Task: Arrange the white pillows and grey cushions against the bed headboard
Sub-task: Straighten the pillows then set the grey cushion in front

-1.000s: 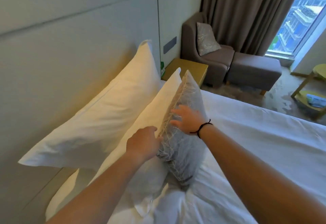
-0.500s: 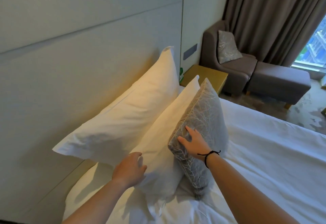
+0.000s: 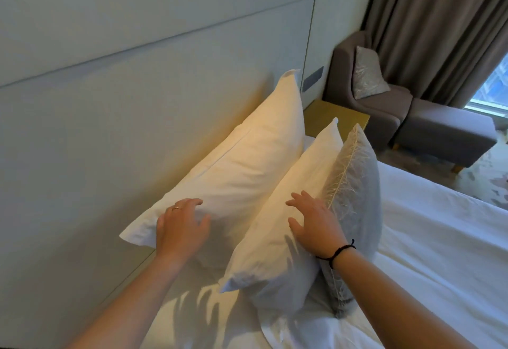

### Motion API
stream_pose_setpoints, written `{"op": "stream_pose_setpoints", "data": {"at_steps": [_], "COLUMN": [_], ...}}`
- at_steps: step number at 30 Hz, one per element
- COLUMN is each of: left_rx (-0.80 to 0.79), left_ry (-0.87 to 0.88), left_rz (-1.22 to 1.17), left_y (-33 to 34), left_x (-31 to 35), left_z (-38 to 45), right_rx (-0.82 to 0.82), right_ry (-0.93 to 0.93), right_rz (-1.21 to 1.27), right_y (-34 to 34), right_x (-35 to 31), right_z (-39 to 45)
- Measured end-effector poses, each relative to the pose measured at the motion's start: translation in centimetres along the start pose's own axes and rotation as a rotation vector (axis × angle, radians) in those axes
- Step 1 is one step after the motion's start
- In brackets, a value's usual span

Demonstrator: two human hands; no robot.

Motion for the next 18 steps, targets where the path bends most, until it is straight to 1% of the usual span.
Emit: {"op": "stream_pose_setpoints", "data": {"at_steps": [3, 5, 7, 10, 12, 14, 16, 18], "left_rx": [0.035, -0.024, -0.154, -0.418, -0.528, -0.565, -0.552, -0.531], "left_ry": [0.021, 0.019, -0.04, -0.137, -0.158, -0.193, -0.223, -0.205], "left_rz": [0.041, 0.07, 0.012, -0.223, -0.36, -0.449, -0.502, -0.493], "left_y": [-0.5, -0.2, 0.4, 1.5, 1.9, 2.1, 2.1, 1.8], "left_x": [-2.4, -4.4, -6.9, -9.7, -10.6, -11.5, -12.0, -12.0], "left_z": [2.7, 4.6, 6.5, 9.2, 10.7, 11.7, 12.1, 11.9], "right_rx": [-0.118, -0.157, -0.201, -0.238, -0.24, -0.223, -0.175, -0.117], "right_ry": [0.143, 0.207, 0.267, 0.398, 0.483, 0.554, 0.615, 0.653], "right_rz": [0.105, 0.166, 0.243, 0.402, 0.496, 0.57, 0.631, 0.662], "right_y": [2.0, 3.6, 5.6, 8.6, 10.3, 11.9, 13.1, 13.9], "right_x": [-2.3, -4.2, -6.2, -8.7, -10.1, -11.3, -12.3, -13.1], "right_z": [1.7, 3.0, 4.3, 6.6, 8.1, 9.4, 10.3, 10.7]}}
Point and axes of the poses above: each hand's wrist, its own z-axis towards the middle knuckle, its own y-axis out of the palm, x = y × z, the point moved 3 cm from there along z, towards the middle knuckle, and after that the axes turned 2 degrees about x, right-handed, at the moved point
